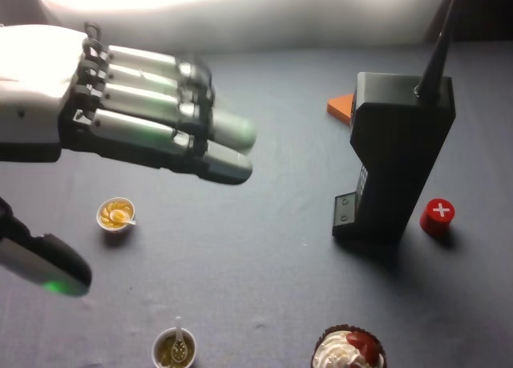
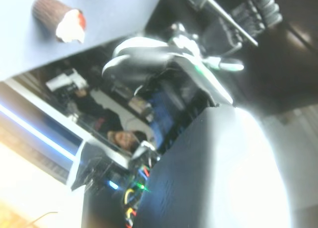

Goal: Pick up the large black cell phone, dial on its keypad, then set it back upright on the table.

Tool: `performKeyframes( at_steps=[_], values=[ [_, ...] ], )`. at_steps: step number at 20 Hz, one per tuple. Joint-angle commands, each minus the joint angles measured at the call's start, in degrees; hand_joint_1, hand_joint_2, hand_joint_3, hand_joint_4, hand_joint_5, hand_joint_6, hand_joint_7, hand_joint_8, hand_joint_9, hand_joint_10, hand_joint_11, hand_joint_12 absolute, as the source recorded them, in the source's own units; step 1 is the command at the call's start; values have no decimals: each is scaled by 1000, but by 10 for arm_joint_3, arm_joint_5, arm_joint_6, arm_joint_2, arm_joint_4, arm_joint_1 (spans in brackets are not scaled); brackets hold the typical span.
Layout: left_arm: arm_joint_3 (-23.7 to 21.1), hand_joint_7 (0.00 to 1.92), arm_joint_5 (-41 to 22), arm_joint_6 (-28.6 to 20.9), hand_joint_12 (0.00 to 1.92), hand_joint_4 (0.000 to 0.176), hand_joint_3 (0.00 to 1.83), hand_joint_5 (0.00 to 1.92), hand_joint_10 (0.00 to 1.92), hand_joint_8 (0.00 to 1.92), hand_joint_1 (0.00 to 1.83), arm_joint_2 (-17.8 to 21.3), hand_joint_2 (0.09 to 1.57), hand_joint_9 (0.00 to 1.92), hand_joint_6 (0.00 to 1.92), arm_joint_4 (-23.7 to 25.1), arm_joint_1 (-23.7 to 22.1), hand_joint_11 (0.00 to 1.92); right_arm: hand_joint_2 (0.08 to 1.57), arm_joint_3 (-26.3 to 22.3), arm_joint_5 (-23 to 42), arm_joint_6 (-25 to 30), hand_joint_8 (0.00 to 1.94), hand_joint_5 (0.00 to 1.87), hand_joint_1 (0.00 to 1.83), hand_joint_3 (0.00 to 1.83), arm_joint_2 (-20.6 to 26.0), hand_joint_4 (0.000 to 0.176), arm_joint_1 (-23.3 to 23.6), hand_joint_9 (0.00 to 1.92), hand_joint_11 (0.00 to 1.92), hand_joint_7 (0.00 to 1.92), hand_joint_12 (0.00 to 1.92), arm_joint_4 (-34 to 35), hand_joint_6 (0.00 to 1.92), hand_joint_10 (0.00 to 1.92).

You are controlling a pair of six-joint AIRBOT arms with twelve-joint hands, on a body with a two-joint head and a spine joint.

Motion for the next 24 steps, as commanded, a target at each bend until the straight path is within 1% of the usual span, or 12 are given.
performKeyframes(
  at_steps=[1,2,3,5,7,10,11,14,16,19,22,24],
  values=[
    [0,73,-32,-3,127,0,8,126,2,3,282,5,1084,39,2,-57,-15,0,905,-4,69,7,0,0,491,16,2,0,4,0,0,0,0,-14,0,0],
    [-1,87,-32,-3,144,0,2,135,2,2,281,5,1083,52,2,-56,-15,0,900,-9,69,7,0,0,495,12,-3,0,2,0,0,0,0,-14,0,0],
    [-2,93,-30,-2,147,0,3,136,1,3,274,5,1087,52,1,-56,-15,0,911,-11,69,7,0,0,654,13,-8,0,0,0,0,0,0,-15,0,0],
    [-1,95,-34,-2,150,0,5,126,2,3,230,5,1098,56,2,-56,-15,0,948,-13,69,7,0,0,692,24,-18,0,-4,0,0,0,0,-15,0,0],
    [-2,101,-34,-4,126,0,5,130,1,1,231,5,1106,57,1,-55,-15,0,960,-13,69,7,0,0,908,21,-29,0,-5,0,0,0,0,-14,0,0],
    [-2,128,-36,-10,200,0,0,161,2,2,259,5,1103,85,2,-55,-15,0,1007,-12,69,20,0,0,948,34,-41,0,-6,0,0,0,0,-6,0,0],
    [-1,135,-36,-9,231,0,0,170,2,2,271,5,1099,91,2,-55,-15,0,981,-17,68,31,0,0,993,19,-49,0,-6,0,0,0,0,11,0,0],
    [-1,156,-39,-8,276,0,0,195,2,4,317,3,1083,101,4,-53,-13,0,984,-19,69,49,0,0,1001,15,-59,0,-3,0,0,0,0,19,0,0],
    [-3,125,-35,-19,223,0,1,153,1,0,260,0,1097,73,0,-39,-13,0,968,-18,69,63,0,0,911,6,-65,0,2,0,0,0,0,19,0,0],
    [0,109,-34,-25,150,0,4,137,0,0,223,1,1116,54,0,-26,-11,0,952,-17,69,76,0,0,876,0,-80,0,21,0,0,0,0,13,0,0],
    [-1,126,-39,-10,167,0,0,155,3,4,272,-4,1106,76,4,-56,23,0,909,-21,67,76,0,0,882,0,-96,0,40,0,0,0,0,-8,0,0],
    [-8,127,-30,5,168,0,0,154,4,3,289,-9,1102,81,2,-80,37,0,906,-22,57,75,0,0,804,0,-107,0,52,0,0,0,0,-9,0,0]
  ],
)
